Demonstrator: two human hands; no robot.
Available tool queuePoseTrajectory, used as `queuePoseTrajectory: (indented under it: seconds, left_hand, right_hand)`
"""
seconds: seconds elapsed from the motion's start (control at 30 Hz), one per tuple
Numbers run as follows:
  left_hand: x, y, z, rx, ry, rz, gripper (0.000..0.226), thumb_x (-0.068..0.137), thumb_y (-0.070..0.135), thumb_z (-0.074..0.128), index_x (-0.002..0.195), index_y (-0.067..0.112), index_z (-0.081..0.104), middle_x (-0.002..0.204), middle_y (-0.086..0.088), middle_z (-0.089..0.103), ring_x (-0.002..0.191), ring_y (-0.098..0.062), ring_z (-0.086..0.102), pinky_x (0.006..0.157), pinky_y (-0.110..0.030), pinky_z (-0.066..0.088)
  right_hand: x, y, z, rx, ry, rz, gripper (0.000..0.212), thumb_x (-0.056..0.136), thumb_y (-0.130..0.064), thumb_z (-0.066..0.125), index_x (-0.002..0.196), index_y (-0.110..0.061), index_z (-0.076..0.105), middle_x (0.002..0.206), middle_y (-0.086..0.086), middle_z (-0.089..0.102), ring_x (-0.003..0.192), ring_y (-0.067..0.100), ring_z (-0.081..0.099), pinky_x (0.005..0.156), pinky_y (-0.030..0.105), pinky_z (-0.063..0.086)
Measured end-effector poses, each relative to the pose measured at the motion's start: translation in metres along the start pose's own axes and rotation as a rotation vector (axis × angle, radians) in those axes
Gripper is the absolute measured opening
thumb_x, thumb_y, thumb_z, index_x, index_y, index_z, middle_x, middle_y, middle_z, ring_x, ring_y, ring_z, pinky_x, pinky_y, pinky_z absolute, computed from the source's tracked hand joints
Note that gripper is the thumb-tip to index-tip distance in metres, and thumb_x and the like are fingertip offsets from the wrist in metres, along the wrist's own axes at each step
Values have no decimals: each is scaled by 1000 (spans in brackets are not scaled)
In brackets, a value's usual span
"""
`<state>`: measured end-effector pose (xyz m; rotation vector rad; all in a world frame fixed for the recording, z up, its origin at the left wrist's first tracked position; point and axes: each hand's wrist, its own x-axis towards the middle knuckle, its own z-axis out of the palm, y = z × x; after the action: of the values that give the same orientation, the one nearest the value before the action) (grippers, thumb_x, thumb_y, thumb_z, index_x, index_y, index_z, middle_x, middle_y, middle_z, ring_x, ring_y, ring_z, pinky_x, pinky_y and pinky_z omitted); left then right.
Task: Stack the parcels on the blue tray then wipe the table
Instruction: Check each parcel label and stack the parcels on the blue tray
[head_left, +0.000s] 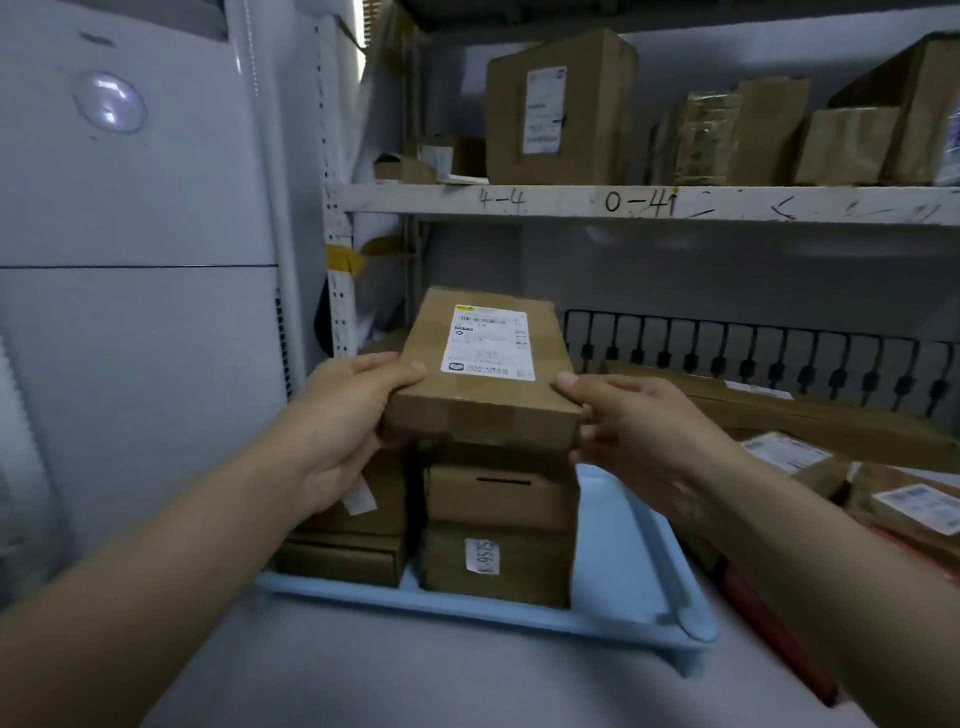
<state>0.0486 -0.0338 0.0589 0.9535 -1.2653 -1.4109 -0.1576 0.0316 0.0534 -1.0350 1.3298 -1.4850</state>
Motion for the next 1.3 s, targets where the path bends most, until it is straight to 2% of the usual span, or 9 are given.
queuePoseTrajectory:
  seconds: [0.17,0.37,0.5,0.63,0.77,0.97,1.03,1.13,1.3]
  left_hand:
    - [17,7,-51,68,232,14,17,96,24,58,87,13,68,69,-1,75,66,-11,69,77,-30,56]
    - [32,-7,-85,144,316,-16,18,94,36,59,92,21,68,86,1,64,84,-15,53,82,-31,40]
    - [34,-20,-88,139,284,-90,16,96,31,58,97,17,64,93,-4,66,89,-17,59,90,-37,49]
    - [30,-26,-83,128,253,-111,15,99,28,54,94,16,62,88,-6,68,83,-17,61,74,-30,52]
    - [21,-27,-84,160,209,-63,26,99,32,54,115,13,61,97,-7,67,89,-19,59,89,-35,49]
    - [21,-24,-64,339,411,223,42,101,34,50,138,16,55,133,-2,57,113,-12,47,93,-28,35]
    - [12,-17,-52,406,431,358,41,95,45,53,134,34,58,141,0,54,124,-15,47,102,-35,40]
    - [-2,-10,-17,487,351,476,21,81,59,53,100,59,62,130,4,57,122,-21,52,101,-51,47]
    - [-30,-16,62,459,117,657,13,95,30,59,104,37,65,116,6,62,106,-6,56,91,-27,43]
  right_hand:
    - [16,-5,61,-106,-158,26,23,95,-14,64,114,-1,66,105,18,69,66,16,67,85,41,58]
    - [26,0,92,-243,-236,14,28,96,-12,63,120,2,66,113,23,71,89,28,66,67,24,60]
    - [28,5,91,-320,-288,74,37,95,-14,65,128,2,59,109,21,68,83,27,70,70,29,60]
    - [29,8,86,-266,-299,91,33,95,-14,65,123,4,61,114,23,65,78,28,69,69,29,59]
    - [28,8,79,-226,-287,83,30,95,-14,64,119,4,63,115,24,66,80,30,68,67,28,59]
    - [9,9,53,-142,-180,19,16,96,-16,64,107,-5,68,111,17,67,75,24,66,66,28,57]
    - [2,11,40,-107,-135,-18,9,97,-14,61,101,-9,67,110,15,68,70,21,64,63,27,54]
    - [-8,18,14,-85,-60,-69,14,98,-14,59,105,-6,68,98,13,70,61,18,60,56,25,49]
    - [-26,35,-44,-77,99,-87,16,97,-11,58,102,-3,71,80,10,68,53,18,55,47,23,40]
